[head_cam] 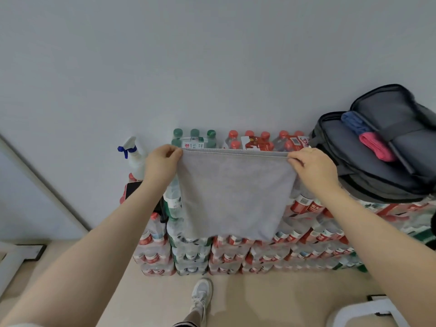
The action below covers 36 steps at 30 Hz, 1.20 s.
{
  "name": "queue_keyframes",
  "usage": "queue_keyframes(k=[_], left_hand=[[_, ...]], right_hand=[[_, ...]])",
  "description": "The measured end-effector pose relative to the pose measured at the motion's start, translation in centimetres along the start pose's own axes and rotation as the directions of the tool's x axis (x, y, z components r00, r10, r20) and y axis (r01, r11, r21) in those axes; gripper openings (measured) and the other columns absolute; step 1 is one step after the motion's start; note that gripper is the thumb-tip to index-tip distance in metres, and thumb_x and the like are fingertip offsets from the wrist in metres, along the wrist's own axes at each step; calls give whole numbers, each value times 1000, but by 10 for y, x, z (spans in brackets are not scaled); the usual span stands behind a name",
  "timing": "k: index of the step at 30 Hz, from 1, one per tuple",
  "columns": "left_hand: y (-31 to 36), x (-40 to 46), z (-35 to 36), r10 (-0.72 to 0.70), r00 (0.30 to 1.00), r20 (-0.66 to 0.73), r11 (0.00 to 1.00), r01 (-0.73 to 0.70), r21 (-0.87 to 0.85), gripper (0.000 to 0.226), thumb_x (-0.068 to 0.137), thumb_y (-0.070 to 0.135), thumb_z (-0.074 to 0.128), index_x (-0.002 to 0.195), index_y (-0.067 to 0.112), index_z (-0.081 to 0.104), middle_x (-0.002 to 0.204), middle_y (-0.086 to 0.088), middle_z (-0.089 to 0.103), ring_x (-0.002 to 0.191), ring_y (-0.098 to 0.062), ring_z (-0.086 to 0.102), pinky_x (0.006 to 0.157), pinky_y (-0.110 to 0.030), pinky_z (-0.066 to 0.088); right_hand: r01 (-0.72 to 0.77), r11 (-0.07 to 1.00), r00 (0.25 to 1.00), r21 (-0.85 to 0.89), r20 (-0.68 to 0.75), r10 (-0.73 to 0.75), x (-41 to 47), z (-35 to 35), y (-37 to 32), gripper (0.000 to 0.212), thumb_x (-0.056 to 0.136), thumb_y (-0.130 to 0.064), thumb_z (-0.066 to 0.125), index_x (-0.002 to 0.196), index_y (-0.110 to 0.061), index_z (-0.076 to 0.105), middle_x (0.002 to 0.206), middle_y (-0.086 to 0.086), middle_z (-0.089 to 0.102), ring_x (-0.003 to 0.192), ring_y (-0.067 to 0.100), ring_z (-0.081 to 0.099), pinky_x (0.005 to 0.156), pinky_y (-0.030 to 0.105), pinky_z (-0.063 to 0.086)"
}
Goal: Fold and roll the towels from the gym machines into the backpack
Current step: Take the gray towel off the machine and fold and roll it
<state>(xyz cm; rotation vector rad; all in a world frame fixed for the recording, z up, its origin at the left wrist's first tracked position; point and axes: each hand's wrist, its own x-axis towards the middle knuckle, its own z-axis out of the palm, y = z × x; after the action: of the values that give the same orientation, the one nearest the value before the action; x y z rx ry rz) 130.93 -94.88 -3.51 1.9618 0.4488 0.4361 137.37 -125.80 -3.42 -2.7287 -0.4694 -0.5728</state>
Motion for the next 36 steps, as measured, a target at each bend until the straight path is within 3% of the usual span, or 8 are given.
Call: queue_keyframes(k=[5, 8, 14, 19, 24, 27, 29, 36], left_hand=[[-1, 66, 27, -124, 988, 88, 982, 135, -129, 15, 96, 19, 44, 85, 11, 51, 75, -4, 52, 36, -9, 53, 45, -24, 52], [-4, 112, 41, -165, 981, 100, 973, 179, -147, 15, 96, 18, 45, 86, 11, 53, 75, -5, 55, 35, -8, 56, 44, -21, 53], [-23, 196, 62, -173, 980, 94, 982, 164, 98, 19, 92, 17, 48, 75, 12, 54, 58, -10, 59, 31, -6, 55, 46, -22, 53], [-46, 232, 78, -206, 970, 131, 943, 161, 291, 28, 91, 17, 50, 65, 4, 52, 34, 1, 51, 33, -9, 50, 37, -7, 37], [-56, 235, 88, -140, 985, 97, 911, 90, 404, 21, 90, 17, 50, 78, 0, 53, 67, -16, 57, 69, -29, 55, 64, -32, 41], [-51, 226, 86, -109, 993, 48, 924, 83, 374, 23, 90, 15, 52, 106, -1, 49, 107, -19, 54, 87, -30, 50, 72, -29, 34], [-46, 213, 81, -81, 996, 35, 933, 64, 353, 30, 92, 15, 50, 117, 0, 45, 121, -18, 46, 84, -25, 46, 74, -26, 32], [-44, 130, 57, 26, 997, -68, 973, -10, 230, 28, 92, 18, 47, 117, 4, 46, 109, -8, 47, 85, -19, 46, 73, -29, 36]], right_hand=[[-63, 998, 998, 10, 18, 62, 61, 29, 8, 21, 91, -19, 54, 100, -11, 71, 99, 11, 65, 96, 31, 59, 76, 37, 46], [-101, 995, 994, -6, 50, 102, 103, 49, 12, 22, 92, -20, 51, 100, -12, 69, 101, 11, 63, 98, 32, 58, 72, 35, 43], [-214, 973, 967, -82, 122, 223, 175, 97, 11, 18, 90, -23, 51, 96, -10, 62, 103, 13, 65, 98, 33, 58, 68, 33, 39], [-375, 925, 901, -65, 206, 381, 203, 140, 9, 18, 88, -23, 55, 99, -11, 63, 109, 14, 65, 104, 34, 56, 79, 36, 44], [-435, 899, 886, 44, 198, 419, 201, 164, 8, 19, 84, -11, 58, 102, -5, 57, 112, 17, 57, 106, 35, 53, 81, 39, 44], [-486, 841, 874, 239, 161, 459, 195, 162, 10, 27, 80, -2, 58, 107, -3, 55, 121, 20, 47, 107, 36, 51, 90, 39, 42], [-473, 842, 881, 261, 138, 452, 183, 152, 10, 28, 82, -3, 57, 111, -2, 55, 122, 21, 47, 108, 34, 50, 92, 34, 37], [-363, 878, 931, 313, 103, 349, 97, 108, 5, 15, 83, -5, 54, 98, -8, 56, 103, 14, 54, 79, 21, 50, 73, 26, 35]])
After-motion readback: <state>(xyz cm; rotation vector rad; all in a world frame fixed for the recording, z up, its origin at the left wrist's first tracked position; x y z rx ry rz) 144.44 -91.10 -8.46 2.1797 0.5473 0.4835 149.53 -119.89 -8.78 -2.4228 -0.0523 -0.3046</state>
